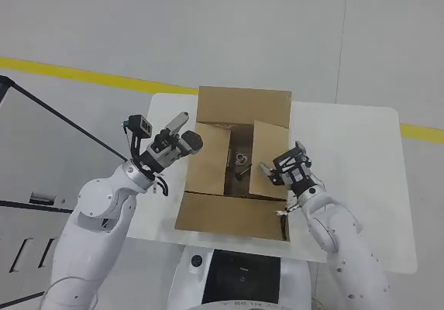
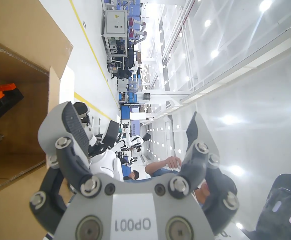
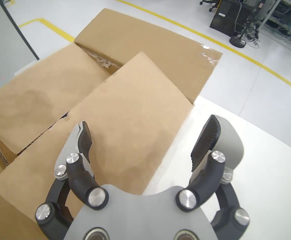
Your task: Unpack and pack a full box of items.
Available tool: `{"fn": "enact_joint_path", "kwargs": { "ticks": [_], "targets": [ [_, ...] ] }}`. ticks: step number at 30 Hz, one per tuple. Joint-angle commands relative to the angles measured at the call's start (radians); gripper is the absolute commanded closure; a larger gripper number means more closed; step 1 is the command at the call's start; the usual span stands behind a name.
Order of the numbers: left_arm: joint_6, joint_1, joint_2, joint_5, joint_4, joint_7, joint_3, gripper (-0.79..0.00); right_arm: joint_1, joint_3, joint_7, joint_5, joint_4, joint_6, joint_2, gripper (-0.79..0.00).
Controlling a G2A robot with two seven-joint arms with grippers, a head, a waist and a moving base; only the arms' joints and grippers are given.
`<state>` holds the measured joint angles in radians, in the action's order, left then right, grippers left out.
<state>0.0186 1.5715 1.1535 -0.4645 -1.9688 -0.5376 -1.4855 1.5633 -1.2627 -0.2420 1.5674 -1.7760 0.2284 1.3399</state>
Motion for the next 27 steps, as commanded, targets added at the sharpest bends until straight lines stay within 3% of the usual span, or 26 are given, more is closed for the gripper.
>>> {"fn": "enact_joint_path", "kwargs": {
  "ticks": [1, 15, 27],
  "targets": [
    [0.000, 0.000, 0.000, 0.000, 0.000, 0.000, 0.000, -0.785, -0.027, 0.036, -0.013, 0.007, 0.034, 0.008, 0.004, -0.785],
    [0.000, 0.000, 0.000, 0.000, 0.000, 0.000, 0.000, -0.785, -0.117, 0.131, -0.133, 0.003, 0.123, -0.007, 0.017, -0.785],
    [0.000, 0.000, 0.000, 0.000, 0.000, 0.000, 0.000, -0.785, -0.007, 0.032, 0.121, -0.103, -0.028, 0.033, -0.003, -0.785]
  ]
}}
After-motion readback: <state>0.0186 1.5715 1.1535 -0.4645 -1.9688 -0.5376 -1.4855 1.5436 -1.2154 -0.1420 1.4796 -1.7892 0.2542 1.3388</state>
